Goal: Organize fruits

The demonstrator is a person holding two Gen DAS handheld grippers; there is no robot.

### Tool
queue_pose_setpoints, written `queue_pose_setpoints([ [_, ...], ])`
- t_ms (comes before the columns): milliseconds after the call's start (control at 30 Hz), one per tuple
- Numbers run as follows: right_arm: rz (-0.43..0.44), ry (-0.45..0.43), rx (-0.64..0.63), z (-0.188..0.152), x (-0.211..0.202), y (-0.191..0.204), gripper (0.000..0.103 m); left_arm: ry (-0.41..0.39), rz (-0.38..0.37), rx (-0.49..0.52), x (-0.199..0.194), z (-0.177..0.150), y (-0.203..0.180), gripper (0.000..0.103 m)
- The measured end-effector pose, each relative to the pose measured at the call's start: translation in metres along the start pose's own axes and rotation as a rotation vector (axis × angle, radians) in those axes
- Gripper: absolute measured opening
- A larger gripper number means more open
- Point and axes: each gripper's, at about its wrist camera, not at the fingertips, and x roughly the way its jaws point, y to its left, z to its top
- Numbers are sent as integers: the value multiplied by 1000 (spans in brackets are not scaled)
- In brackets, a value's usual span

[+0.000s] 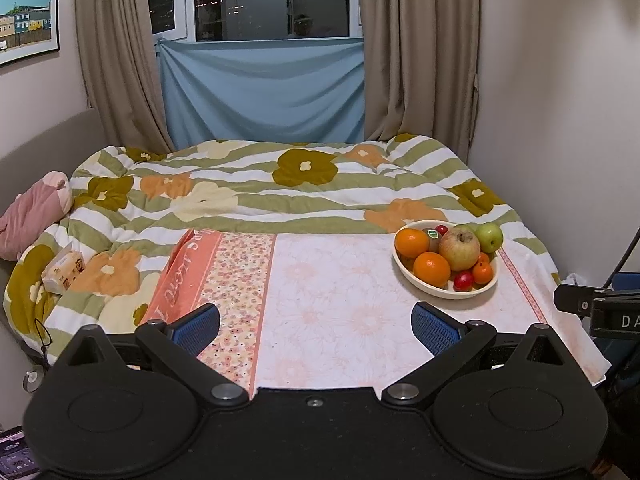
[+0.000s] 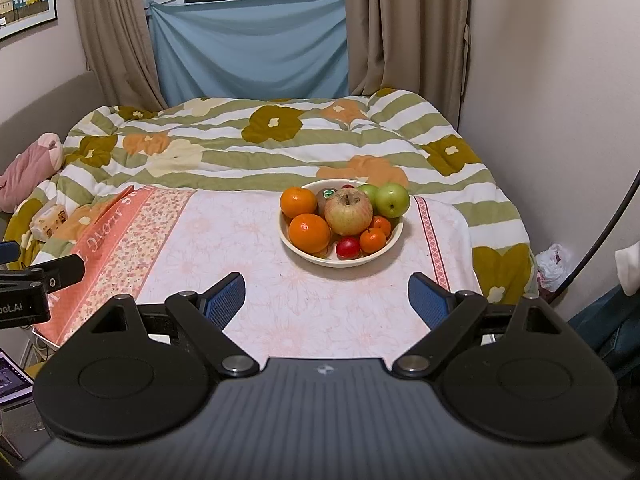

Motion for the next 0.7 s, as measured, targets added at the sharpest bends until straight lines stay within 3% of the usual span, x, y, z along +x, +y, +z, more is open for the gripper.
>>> queue_pose_setpoints([
  [700,-6,1,9,0,3,1,103,0,6,0,0,1,5,103],
])
